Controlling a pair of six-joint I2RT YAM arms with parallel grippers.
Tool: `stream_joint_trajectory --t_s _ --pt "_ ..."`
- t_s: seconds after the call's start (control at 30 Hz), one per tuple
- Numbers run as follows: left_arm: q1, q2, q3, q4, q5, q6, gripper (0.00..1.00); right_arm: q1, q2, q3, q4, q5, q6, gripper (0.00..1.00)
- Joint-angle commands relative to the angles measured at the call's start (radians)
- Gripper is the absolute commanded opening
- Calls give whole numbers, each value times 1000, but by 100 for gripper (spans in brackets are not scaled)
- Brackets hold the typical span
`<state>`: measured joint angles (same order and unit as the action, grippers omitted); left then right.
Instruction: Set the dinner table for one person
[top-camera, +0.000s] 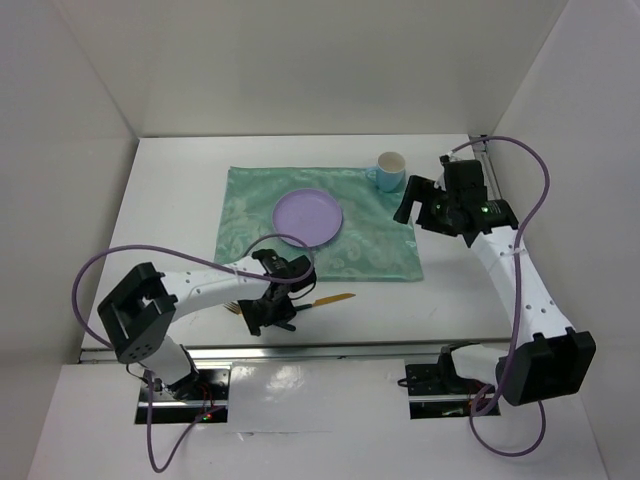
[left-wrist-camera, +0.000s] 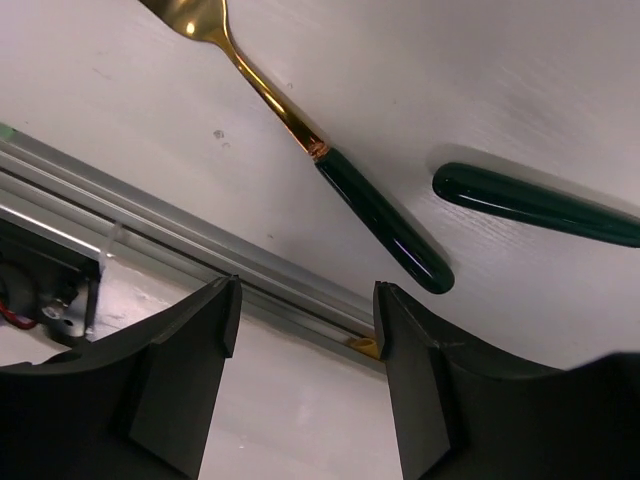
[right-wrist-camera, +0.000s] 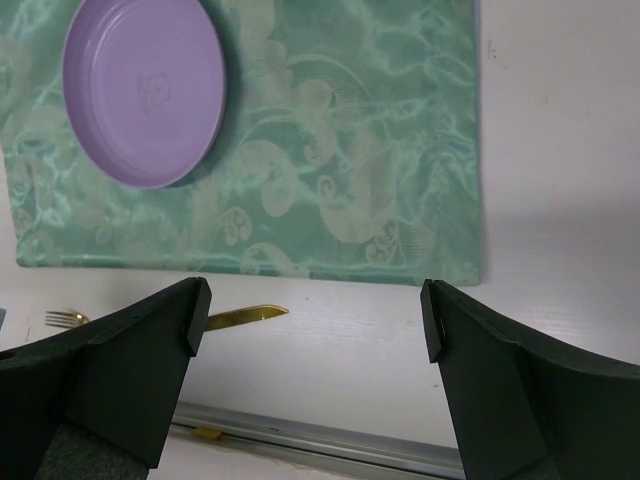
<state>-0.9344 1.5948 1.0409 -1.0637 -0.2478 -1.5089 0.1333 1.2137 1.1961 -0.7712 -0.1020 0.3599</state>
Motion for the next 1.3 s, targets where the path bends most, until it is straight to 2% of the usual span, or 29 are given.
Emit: stream_joint_trajectory --t_s 0.0,0.17,0.4,0.57,0.7,0.83,0.87,0.97,1.0,1.07,1.13,1.27 --pt "0 -70 -30 40 33 -123 72 42 -46 -6 43 21 19 100" --pt "0 -70 -71 134 64 -155 72 54 -65 -6 16 41 8 100" --pt "0 -50 -48 119 21 -201 69 54 -85 3 -5 41 8 100" --pt "0 -10 -48 166 10 -212 68 54 -115 -18 4 41 8 100" --pt "0 50 -48 177 44 -221 64 54 -128 -29 -7 41 8 100" --pt "26 70 -116 253 87 -221 61 54 -137 -29 -17 71 8 100" --pt "26 70 -125 254 87 -221 59 54 -137 -29 -17 71 8 100" --pt "36 56 -134 245 97 -232 44 54 -137 -29 -17 71 -1 100" --pt "36 47 -134 229 88 -232 37 54 -137 -29 -17 71 -1 100" --pt "36 13 -134 170 76 -243 14 54 -137 -29 -17 71 -1 100" --pt "7 -15 -93 99 35 -275 0 54 -137 -39 -17 71 -1 100" --pt "-30 -96 -24 -99 -21 -294 0 54 -117 -39 6 62 -1 100"
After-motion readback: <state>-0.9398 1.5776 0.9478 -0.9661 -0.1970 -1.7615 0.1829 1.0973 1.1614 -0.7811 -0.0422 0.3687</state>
